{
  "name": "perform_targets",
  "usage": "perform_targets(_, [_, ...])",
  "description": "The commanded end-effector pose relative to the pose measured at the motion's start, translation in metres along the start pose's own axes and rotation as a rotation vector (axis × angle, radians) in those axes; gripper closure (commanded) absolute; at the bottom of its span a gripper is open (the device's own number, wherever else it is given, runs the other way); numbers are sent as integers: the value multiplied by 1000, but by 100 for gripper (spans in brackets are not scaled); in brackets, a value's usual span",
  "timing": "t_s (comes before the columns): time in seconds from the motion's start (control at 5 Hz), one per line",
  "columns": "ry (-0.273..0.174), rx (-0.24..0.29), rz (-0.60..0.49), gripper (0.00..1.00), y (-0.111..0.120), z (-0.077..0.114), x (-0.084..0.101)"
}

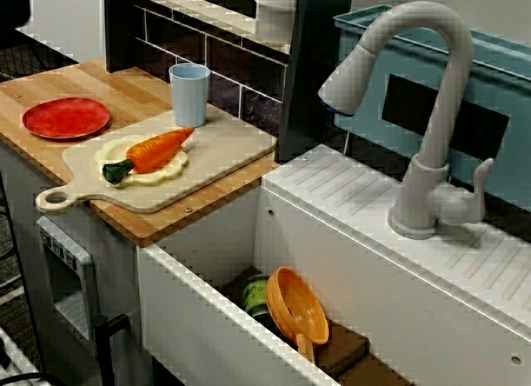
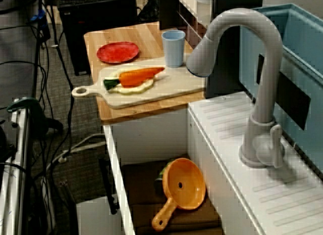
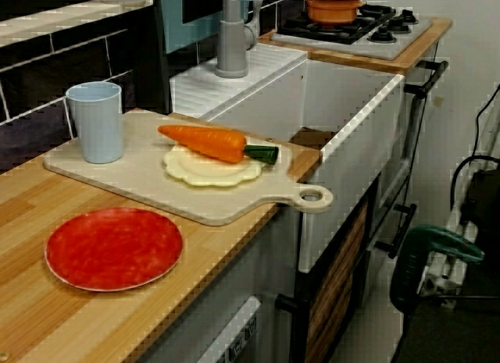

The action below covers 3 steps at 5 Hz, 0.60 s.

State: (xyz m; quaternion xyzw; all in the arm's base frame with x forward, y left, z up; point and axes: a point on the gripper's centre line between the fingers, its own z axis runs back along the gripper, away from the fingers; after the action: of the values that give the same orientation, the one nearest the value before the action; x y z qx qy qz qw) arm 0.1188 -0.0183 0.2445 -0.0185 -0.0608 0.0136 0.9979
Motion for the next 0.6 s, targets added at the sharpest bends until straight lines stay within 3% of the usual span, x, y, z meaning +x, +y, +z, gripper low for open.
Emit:
perform_targets(0.0, [0,0,0,0,0,0,0])
perform_targets(0.2, [-56,43,23,0,40,-35,20])
perform_targets(0.4, [-42,77,117,0,79,-59,48])
